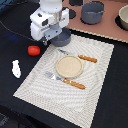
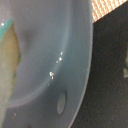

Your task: Place the pan onto the stove and place the fish and sausage into the pan.

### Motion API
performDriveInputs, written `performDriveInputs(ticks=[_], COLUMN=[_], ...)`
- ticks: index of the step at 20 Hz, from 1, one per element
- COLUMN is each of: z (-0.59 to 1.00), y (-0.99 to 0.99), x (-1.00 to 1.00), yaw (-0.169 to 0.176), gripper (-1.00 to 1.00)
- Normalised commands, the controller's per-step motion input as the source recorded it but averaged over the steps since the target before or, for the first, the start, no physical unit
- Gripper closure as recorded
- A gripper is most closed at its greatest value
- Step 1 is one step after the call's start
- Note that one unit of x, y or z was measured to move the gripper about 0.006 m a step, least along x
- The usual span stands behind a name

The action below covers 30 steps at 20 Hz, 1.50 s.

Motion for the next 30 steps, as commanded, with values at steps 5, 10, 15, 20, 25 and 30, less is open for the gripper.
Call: performDriveInputs(ticks=[5, 10, 15, 20, 25, 30], z=[-0.29, 0.01, 0.9, 1.0, 0.9, 0.44], y=[0.0, -0.02, -0.01, 0.0, 0.19, 0.58], x=[-0.01, -0.01, 0.0, 0.0, 0.0, -0.2], yaw=[-0.01, -0.029, -0.106, -0.074, -0.03, 0.0], gripper=[1.0, 1.0, 1.0, 1.0, 1.0, 1.0])
